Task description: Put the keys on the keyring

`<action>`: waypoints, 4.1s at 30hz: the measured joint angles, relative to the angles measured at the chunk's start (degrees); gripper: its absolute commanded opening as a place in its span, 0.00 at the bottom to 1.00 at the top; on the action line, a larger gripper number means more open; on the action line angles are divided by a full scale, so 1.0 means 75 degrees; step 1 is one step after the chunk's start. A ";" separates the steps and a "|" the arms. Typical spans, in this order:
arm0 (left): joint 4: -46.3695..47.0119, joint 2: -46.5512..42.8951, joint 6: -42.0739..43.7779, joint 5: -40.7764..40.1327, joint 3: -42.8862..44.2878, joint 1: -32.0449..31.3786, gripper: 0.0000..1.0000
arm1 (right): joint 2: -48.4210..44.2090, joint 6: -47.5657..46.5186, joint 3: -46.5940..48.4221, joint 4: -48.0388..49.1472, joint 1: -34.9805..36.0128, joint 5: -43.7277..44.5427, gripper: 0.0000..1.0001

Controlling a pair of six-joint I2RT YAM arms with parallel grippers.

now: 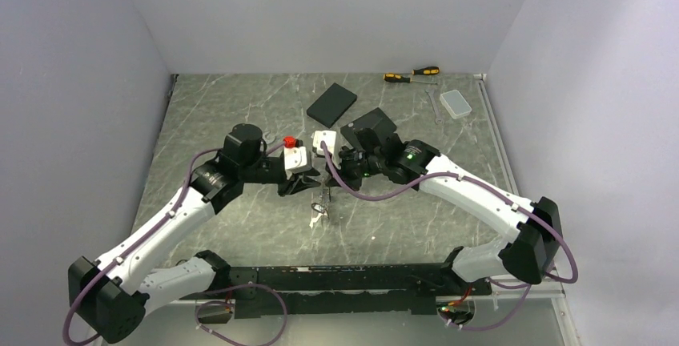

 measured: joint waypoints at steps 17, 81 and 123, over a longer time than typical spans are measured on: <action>0.0274 0.0090 -0.0283 -0.0009 0.0000 0.0000 0.25 | -0.0533 0.0006 -0.0326 0.0775 0.0000 0.0061 0.00; 0.1897 -0.0664 -0.1422 0.1125 -0.0350 0.0385 0.00 | -0.1559 0.1545 -0.1871 0.3579 -0.1049 -0.2398 0.28; 0.1900 -0.0664 -0.1425 0.1303 -0.0347 0.0425 0.00 | -0.1457 0.1448 -0.1714 0.3666 -0.1055 -0.2667 0.00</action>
